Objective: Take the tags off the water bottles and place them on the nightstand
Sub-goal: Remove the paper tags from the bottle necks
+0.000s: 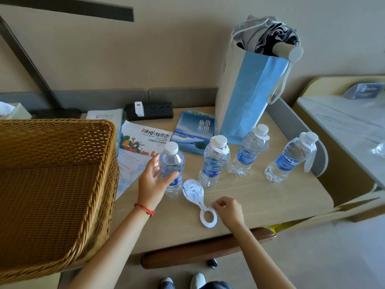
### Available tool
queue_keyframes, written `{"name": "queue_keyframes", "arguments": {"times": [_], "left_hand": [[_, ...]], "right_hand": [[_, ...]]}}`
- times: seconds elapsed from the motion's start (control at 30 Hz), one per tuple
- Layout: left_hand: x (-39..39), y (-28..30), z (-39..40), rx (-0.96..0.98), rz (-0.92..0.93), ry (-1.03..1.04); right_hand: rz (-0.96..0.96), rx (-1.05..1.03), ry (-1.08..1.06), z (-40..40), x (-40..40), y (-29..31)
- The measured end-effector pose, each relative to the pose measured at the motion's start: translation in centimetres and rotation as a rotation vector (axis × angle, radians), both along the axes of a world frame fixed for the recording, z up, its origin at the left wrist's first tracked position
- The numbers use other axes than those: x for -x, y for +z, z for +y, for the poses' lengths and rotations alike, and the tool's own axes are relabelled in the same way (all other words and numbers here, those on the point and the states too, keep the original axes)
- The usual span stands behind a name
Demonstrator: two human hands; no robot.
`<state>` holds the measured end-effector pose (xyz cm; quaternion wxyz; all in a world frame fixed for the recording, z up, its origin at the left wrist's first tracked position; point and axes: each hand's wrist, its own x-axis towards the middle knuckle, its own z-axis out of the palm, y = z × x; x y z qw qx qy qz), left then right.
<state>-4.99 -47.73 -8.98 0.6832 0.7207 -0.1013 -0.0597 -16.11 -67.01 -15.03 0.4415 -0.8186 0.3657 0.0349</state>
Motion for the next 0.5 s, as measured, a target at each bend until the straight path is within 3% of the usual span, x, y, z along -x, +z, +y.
{"name": "queue_keyframes", "arguments": {"times": [0.2, 0.33, 0.5], "left_hand": [[2.4, 0.2, -0.4, 0.003, -0.028, 0.212], [4.5, 0.3, -1.2, -0.045, -0.186, 0.345], [6.8, 0.3, -4.2, -0.046, -0.213, 0.358]], "right_hand": [[-0.214, -0.025, -0.025, -2.2, -0.3, 3.0], [-0.344, -0.042, -0.030, -4.4, -1.3, 5.3], [-0.427, -0.073, 0.038, -6.9, -2.1, 7.3]]}}
